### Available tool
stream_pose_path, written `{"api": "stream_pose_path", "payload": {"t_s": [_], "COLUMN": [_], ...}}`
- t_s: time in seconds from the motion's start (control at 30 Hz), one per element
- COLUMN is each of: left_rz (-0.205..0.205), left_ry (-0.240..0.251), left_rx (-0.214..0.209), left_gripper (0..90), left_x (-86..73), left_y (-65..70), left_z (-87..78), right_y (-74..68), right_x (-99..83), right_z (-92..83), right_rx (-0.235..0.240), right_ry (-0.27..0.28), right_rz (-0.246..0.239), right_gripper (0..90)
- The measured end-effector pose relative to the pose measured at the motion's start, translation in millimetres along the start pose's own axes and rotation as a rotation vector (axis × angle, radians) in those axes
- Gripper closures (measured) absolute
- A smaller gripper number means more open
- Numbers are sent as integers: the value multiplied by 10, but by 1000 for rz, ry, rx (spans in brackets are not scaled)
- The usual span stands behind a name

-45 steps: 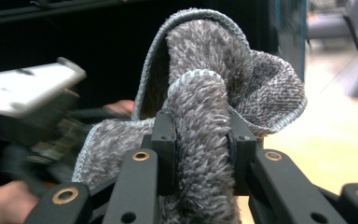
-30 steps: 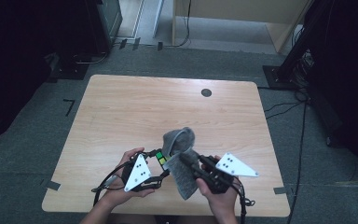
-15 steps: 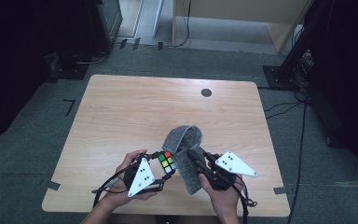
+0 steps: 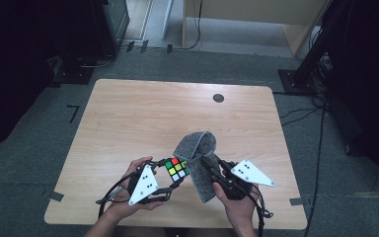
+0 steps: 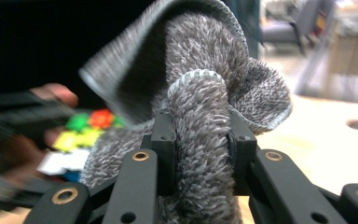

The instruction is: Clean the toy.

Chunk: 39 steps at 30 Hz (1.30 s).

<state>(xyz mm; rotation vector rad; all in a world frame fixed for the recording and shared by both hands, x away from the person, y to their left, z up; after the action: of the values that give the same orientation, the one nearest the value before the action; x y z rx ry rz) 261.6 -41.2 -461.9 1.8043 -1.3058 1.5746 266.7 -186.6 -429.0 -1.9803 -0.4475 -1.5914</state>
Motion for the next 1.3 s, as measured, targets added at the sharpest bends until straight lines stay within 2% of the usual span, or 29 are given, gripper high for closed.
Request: {"api": "stream_pose_path", "payload": {"t_s": [0.03,0.1,0.17,0.2,0.23,0.27,0.3,0.37,0.4,0.47,0.5,0.53,0.6,0.67,0.73,0.83,0.9,0.97,1.0,1.03,1.1,1.17,1.2,1.27,1.3], "left_rz": [7,15,16,14,13,26,38,30,28,6,-12,-21,-28,-44,-66,-107,-119,-138,-143,-140,-129,-122,-124,-126,-123], "left_ry": [-8,-25,-27,-20,-13,-27,-30,-17,-8,20,33,39,50,67,91,124,136,147,150,147,125,104,101,108,110], "left_rx": [4,1,1,-4,-13,-4,3,-5,-6,-19,-27,-31,-32,-47,-59,-73,-66,-66,-66,-63,-53,-51,-53,-62,-62], "left_gripper": [342,341,342,342,342,342,342,342,342,342,342,342,342,342,342,342,342,342,342,342,342,342,342,342,342], "left_x": [-13,-50,-55,-37,-12,-4,10,43,48,55,61,66,79,99,132,185,197,209,213,208,171,131,126,142,150], "left_y": [1,13,26,35,49,51,51,50,43,28,17,6,-5,-4,-12,-54,-91,-120,-129,-135,-139,-129,-120,-100,-96], "left_z": [6,25,36,31,18,13,4,-21,-30,-46,-55,-61,-71,-91,-119,-173,-195,-213,-218,-216,-195,-165,-154,-153,-159], "right_y": [-46,-236,-482,-587,-651,-665,-653,-543,-446,-220,-137,-88,-74,-132,-178,-156,-124,-72,-49,-34,-34,-108,-158,-260,-276], "right_x": [40,93,63,11,-52,-115,-125,-86,-52,-14,2,25,52,26,-45,-200,-303,-388,-397,-377,-251,-69,-6,30,14], "right_z": [-22,-22,18,44,77,114,126,112,101,74,48,22,3,33,82,164,215,255,257,240,170,73,43,33,45], "right_rx": [32,119,219,254,267,259,265,266,229,123,96,94,121,168,191,182,164,127,116,115,136,196,224,263,263], "right_ry": [28,53,34,4,-28,-59,-40,-14,-1,-8,-2,15,39,30,13,-24,-71,-138,-144,-131,-61,35,59,58,52], "right_rz": [4,-31,-76,-104,-139,-171,-172,-95,-73,-42,-16,13,58,77,91,137,133,116,119,135,158,173,163,126,114], "right_gripper": [712,707,704,703,703,701,703,706,708,710,710,709,708,707,707,711,711,711,710,711,711,710,710,710,710]}}
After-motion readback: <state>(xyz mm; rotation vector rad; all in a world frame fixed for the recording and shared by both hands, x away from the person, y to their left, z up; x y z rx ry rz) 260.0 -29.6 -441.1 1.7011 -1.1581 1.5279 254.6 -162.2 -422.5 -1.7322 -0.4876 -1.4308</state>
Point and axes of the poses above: each handheld gripper's, and its own axes: z roughly forward along the jaws, x roughly out of its top, y roughly to its right, the point moved 9 cm from there along z, roughly forward along the jaws, and after that the axes turned 1 degree about z, right-handed, at the moved point
